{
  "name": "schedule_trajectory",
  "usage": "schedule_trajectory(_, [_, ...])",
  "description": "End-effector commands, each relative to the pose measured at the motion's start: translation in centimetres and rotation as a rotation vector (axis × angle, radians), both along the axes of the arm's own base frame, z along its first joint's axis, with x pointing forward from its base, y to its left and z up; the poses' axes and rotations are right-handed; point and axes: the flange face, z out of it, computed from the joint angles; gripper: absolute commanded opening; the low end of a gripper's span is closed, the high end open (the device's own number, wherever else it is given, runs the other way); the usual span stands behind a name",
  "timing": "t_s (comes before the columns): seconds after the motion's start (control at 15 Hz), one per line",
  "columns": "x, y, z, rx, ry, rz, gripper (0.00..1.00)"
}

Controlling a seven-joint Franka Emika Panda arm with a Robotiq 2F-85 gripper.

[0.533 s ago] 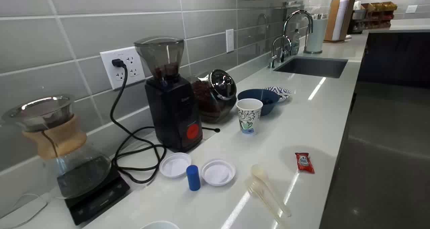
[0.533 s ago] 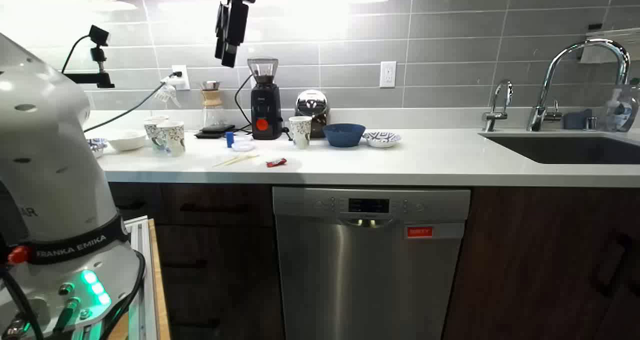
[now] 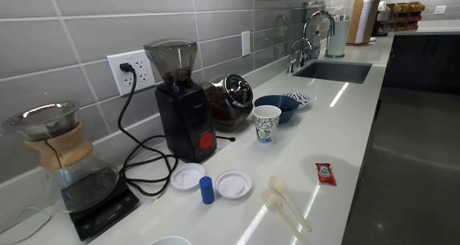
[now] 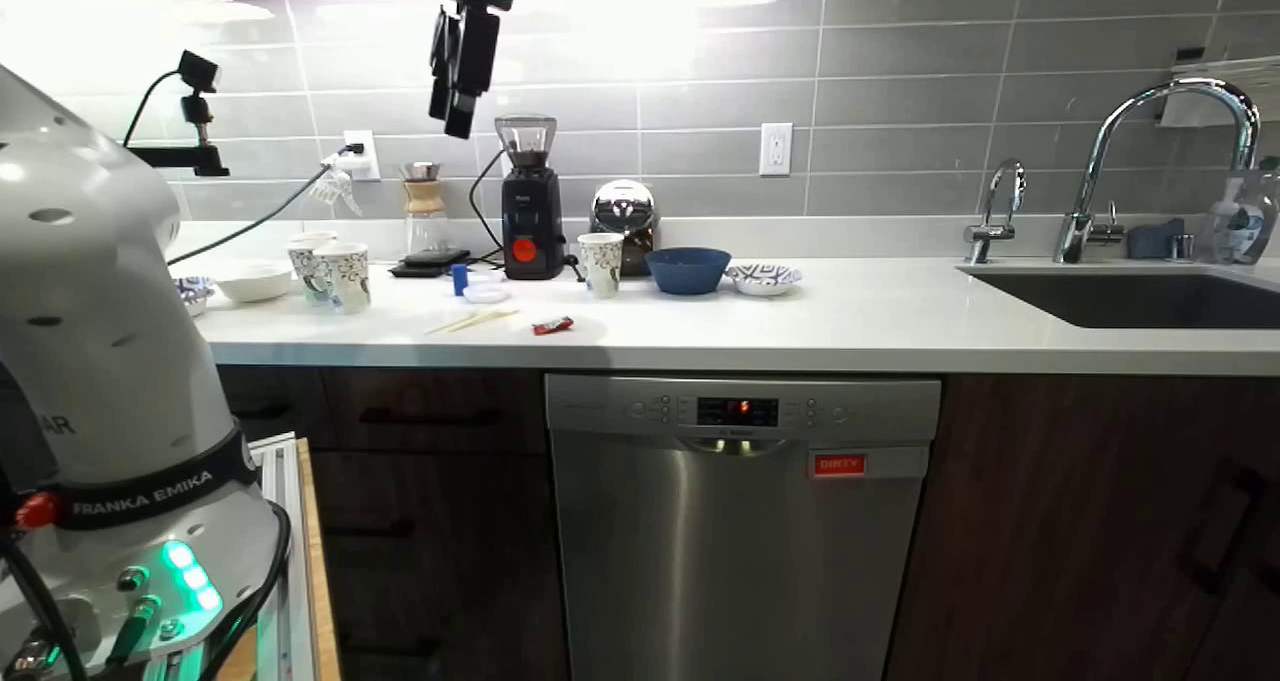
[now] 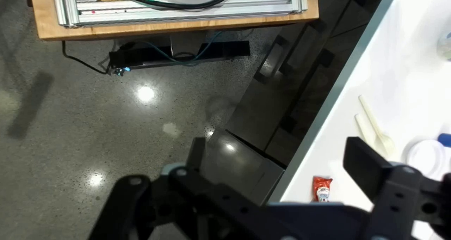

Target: Press a button on the left side of the stove

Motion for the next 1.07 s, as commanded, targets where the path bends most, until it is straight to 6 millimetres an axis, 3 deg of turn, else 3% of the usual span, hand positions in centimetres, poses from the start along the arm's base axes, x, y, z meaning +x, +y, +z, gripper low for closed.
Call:
schedule_trajectory(0.0, [2.6, 0.5, -3.3, 0.128, 0.014, 0.045, 1.0])
schedule_trajectory(0.47, [8.4, 0.2, -13.9, 0.322, -0.05, 0.127, 1.0])
schedule_trajectory(1.0, [12.9, -2.5, -25.9, 0.281, -0.11, 0.129, 1.0])
